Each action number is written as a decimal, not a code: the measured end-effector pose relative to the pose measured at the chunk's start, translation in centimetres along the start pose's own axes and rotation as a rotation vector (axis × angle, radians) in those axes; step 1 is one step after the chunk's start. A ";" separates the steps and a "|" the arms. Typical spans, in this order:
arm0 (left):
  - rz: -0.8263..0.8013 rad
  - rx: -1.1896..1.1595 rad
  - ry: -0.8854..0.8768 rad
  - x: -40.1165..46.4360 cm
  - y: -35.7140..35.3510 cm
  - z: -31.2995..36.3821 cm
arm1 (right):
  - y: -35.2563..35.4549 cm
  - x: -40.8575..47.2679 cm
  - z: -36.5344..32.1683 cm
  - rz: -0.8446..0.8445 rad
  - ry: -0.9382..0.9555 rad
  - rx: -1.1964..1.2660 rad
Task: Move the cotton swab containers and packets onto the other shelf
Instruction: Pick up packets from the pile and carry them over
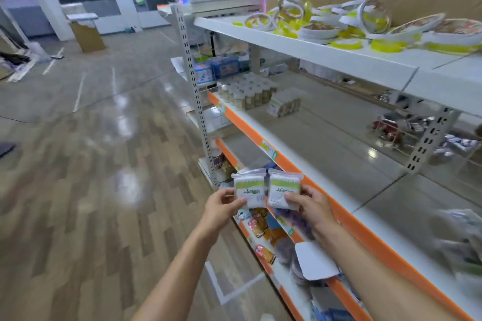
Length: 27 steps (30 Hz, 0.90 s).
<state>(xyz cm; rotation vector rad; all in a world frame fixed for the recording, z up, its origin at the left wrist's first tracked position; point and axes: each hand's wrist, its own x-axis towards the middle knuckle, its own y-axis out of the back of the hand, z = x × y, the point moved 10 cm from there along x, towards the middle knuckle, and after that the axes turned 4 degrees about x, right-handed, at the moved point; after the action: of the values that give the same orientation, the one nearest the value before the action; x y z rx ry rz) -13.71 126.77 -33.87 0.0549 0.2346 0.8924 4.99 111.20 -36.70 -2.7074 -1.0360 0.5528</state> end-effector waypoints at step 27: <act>-0.009 0.138 -0.086 32.0 -0.3 7.3 | -4.5 26.3 -9.2 0.247 0.110 -0.015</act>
<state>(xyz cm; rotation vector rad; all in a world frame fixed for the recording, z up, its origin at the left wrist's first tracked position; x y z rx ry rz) 7.55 151.81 -32.54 0.2198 0.2158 0.8620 24.07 131.86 -34.12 -2.8618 -0.6868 0.4288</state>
